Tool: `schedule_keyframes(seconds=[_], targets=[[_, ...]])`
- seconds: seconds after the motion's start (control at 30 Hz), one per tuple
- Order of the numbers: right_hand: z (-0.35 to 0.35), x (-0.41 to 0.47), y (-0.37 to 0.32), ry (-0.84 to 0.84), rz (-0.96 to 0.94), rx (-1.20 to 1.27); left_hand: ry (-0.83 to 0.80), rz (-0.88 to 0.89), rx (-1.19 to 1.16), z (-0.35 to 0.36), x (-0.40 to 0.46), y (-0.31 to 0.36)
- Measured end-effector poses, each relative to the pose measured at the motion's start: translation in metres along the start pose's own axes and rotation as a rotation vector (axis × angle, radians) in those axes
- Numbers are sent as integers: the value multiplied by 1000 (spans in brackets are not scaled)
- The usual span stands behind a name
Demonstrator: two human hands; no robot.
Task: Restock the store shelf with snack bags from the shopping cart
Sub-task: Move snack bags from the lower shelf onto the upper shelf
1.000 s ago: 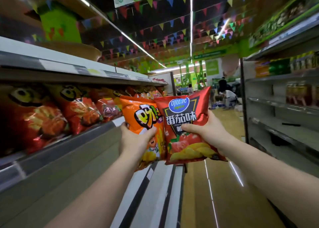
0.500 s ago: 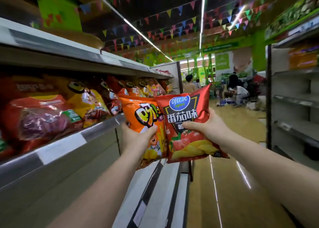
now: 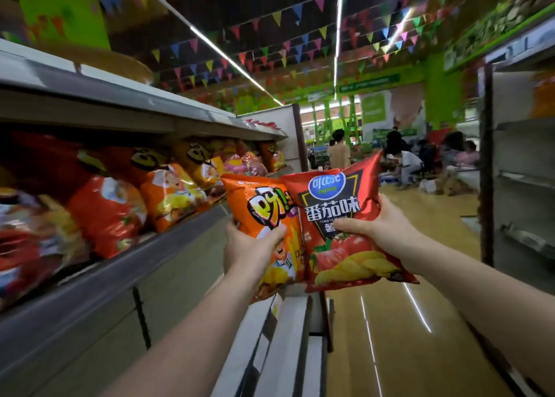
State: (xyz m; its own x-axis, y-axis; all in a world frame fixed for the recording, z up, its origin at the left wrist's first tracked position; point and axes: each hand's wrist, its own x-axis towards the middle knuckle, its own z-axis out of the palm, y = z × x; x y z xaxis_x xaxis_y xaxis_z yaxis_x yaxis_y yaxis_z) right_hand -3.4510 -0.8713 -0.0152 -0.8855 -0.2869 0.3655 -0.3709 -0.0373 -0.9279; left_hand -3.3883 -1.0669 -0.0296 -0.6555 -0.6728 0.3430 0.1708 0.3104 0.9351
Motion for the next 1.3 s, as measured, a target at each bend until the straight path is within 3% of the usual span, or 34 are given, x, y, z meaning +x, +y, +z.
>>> schedule_keyframes(seconds=[0.43, 0.9, 1.1, 1.3], targets=[[-76, 284, 96, -92, -14, 28, 64, -28, 11, 208, 201, -36], [-74, 542, 162, -132, -150, 7, 166, 39, 5, 333, 418, -68], [-75, 637, 187, -211, -164, 49, 249, 48, 71, 373, 491, -71], [-65, 728, 216, -406, -218, 150, 429, 32, 120, 404, 534, -84]])
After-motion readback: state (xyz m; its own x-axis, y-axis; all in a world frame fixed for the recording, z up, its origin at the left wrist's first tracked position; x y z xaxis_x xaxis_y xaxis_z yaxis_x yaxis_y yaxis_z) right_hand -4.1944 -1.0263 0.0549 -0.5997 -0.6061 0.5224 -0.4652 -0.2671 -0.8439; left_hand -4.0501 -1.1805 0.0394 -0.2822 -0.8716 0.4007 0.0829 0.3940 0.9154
